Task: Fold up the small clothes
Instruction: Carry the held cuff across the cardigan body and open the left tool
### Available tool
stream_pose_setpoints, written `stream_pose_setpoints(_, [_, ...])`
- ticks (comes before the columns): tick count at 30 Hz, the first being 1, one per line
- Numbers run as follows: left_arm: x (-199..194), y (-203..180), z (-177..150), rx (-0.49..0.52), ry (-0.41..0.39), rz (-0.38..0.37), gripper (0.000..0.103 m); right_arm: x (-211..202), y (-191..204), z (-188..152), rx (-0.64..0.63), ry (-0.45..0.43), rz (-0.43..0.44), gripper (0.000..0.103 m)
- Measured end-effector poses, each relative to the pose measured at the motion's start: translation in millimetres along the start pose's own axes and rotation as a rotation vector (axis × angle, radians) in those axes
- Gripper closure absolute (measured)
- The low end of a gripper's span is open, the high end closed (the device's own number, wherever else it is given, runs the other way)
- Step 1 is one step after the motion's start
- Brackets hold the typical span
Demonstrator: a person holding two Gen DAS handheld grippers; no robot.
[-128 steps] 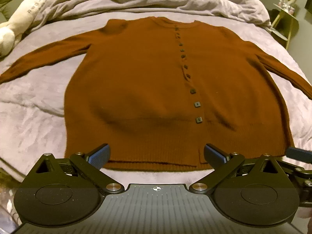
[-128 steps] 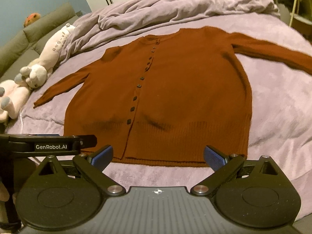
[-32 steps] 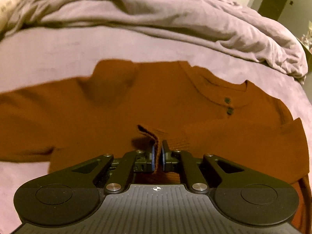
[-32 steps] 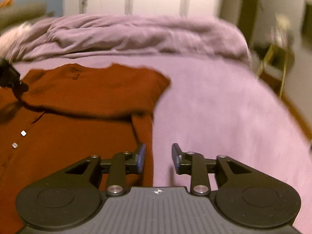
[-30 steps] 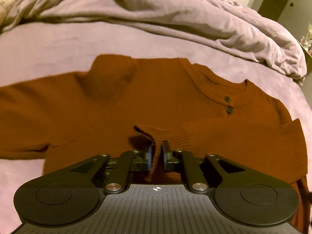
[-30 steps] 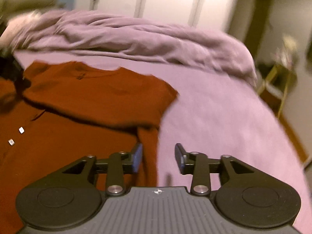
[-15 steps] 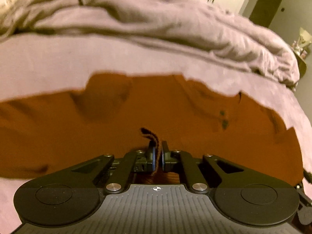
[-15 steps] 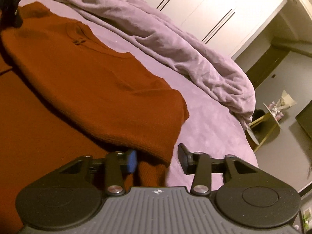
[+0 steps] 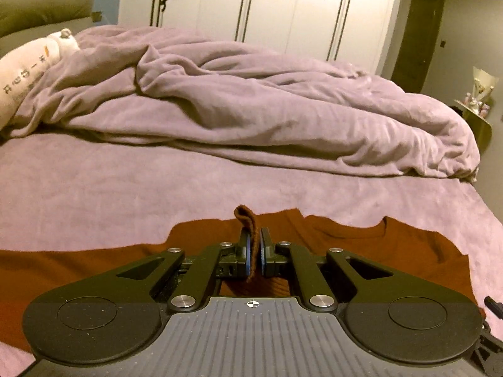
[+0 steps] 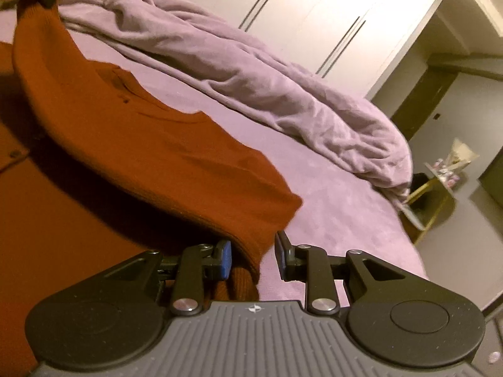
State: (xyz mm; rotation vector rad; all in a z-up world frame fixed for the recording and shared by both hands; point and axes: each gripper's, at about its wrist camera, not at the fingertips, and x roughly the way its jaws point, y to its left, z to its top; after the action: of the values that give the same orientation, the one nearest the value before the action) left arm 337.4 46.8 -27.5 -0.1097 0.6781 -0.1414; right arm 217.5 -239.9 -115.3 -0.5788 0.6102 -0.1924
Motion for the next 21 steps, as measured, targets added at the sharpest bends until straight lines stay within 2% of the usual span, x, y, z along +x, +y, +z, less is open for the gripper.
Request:
stream_pose_setpoints(2, [1.9, 1.1, -3.6, 0.003, 0.009, 0.000, 0.096, 6.1, -0.1, -2.7, -0.004, 0.015, -0.009, 0.080])
stream_pose_setpoints(4, [4.4, 2.4, -8.1, 0.003, 0.022, -0.003, 0.096, 8.6, -0.3, -5.8, -0.017, 0.020, -0.013, 0.092])
stream_pose_setpoints(7, [6.7, 3.6, -14.0, 0.016, 0.018, -0.013, 0.096, 3.2, 7.5, -9.9, -0.085, -0.015, -0.105, 0.092])
stream_pose_setpoints(9, [14.8, 3.0, -20.4, 0.048, 0.044, 0.005, 0.096, 4.9, 14.6, -14.5, -0.135, 0.003, -0.125, 0.092])
stream_pose_setpoints(12, [34.4, 1.6, -36.0, 0.123, 0.152, 0.063, 0.095, 5.1, 23.0, -21.4, -0.196, 0.016, -0.107, 0.092])
stream_pose_setpoints(14, [39.7, 3.8, -46.7, 0.159, 0.196, 0.086, 0.092, -4.6, 20.5, -20.3, -0.190, 0.009, -0.066, 0.090])
stream_pose_setpoints(16, [38.2, 11.5, -53.5, 0.158, 0.205, 0.116, 0.092, -17.9, 10.7, -19.0, -0.138, 0.016, 0.013, 0.086])
stream_pose_setpoints(21, [24.7, 36.5, -50.8, 0.081, 0.186, 0.148, 0.089, -51.1, -21.3, -11.5, 0.035, -0.009, 0.248, 0.077])
